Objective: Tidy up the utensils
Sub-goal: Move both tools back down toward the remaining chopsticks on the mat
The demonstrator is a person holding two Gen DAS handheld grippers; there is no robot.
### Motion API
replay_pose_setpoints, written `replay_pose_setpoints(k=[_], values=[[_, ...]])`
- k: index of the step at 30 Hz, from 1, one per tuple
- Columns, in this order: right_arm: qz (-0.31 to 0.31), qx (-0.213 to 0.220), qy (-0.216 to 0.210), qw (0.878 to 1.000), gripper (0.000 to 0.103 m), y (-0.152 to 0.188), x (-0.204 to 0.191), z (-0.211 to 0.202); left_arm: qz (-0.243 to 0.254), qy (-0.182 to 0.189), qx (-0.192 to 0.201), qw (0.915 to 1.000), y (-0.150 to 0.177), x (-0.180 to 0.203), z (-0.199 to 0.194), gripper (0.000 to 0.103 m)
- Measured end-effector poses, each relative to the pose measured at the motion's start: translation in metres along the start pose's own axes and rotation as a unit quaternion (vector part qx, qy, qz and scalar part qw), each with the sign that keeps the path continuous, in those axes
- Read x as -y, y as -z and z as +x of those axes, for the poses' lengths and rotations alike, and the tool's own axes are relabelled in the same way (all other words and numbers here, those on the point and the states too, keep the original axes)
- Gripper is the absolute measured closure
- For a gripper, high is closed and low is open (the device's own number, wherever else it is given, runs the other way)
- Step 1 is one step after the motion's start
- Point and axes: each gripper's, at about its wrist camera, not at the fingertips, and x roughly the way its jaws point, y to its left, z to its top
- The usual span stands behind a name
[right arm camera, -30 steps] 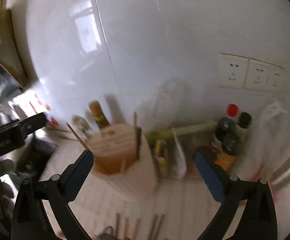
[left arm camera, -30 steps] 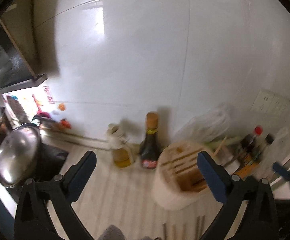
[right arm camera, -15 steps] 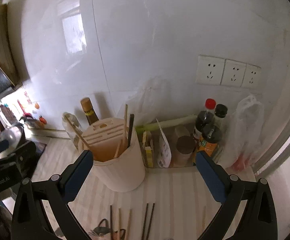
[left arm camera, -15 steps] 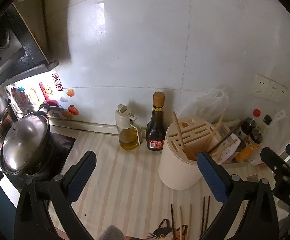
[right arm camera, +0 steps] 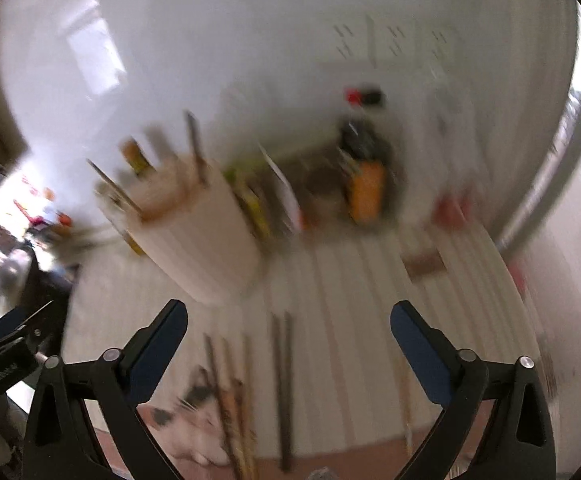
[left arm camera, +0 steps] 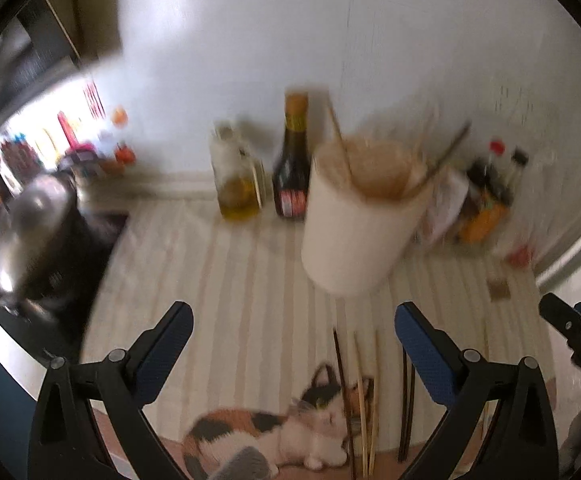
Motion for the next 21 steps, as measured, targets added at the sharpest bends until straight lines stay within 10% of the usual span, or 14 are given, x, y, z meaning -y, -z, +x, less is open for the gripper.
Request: replay_pose_setpoints(k=[3, 16, 21], values=[[0.026, -0.046, 0.028, 0.998, 0.031, 0.022, 0.032, 0.023, 0.011, -0.003, -0.039, 0.9992, 0.022, 0.007, 0.030, 0.002], [0.067, -0.217, 0.075, 0.971, 0.041, 0.062, 0.150, 0.151, -0.007, -0.003, -0.159, 0.9872, 0.059, 0.032, 0.125, 0.024], [0.037, -0.255, 0.069, 0.964, 0.072, 0.069, 0.154, 0.192, 0.004, -0.018, -0.180, 0.9835, 0.070, 0.041, 0.137, 0.025]])
